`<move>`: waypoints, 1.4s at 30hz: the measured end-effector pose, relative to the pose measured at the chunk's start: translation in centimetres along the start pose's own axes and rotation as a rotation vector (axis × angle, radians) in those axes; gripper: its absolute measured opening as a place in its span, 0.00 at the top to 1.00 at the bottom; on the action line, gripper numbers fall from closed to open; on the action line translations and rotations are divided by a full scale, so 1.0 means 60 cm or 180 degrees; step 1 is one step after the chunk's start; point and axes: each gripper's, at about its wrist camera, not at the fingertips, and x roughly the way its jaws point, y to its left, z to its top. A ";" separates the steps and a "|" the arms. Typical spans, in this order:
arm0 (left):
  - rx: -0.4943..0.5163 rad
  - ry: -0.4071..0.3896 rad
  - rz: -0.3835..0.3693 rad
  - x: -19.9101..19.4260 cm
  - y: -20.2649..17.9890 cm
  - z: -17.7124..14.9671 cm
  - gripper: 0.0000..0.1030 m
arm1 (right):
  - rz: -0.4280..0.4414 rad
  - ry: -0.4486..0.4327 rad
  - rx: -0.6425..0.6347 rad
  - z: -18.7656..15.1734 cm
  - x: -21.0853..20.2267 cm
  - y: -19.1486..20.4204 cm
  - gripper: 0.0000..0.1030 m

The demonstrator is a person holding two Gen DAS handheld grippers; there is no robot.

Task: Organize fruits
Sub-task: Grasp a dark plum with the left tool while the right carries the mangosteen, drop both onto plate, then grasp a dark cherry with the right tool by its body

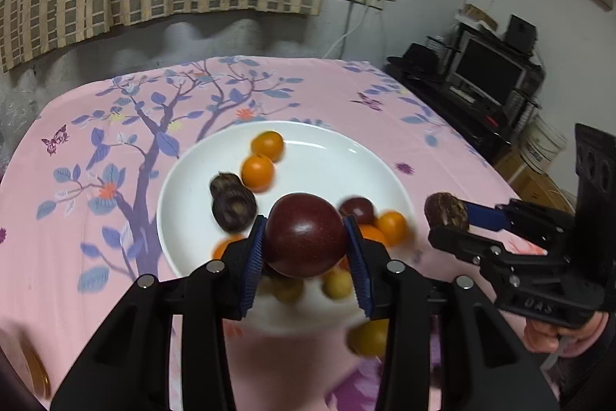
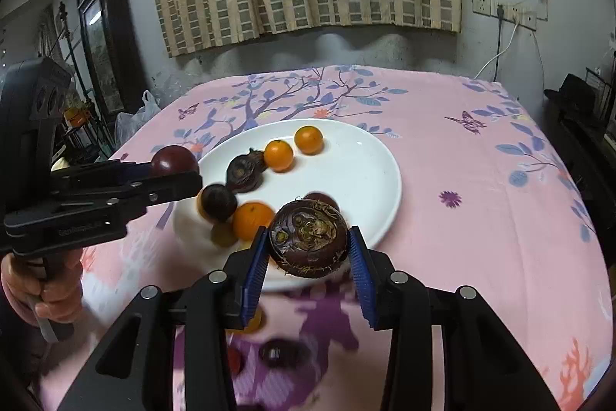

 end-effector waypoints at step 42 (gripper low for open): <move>-0.0614 0.0122 0.0621 -0.118 0.043 -0.218 0.07 | 0.0162 0.0613 -0.0546 -0.204 -0.070 0.092 0.38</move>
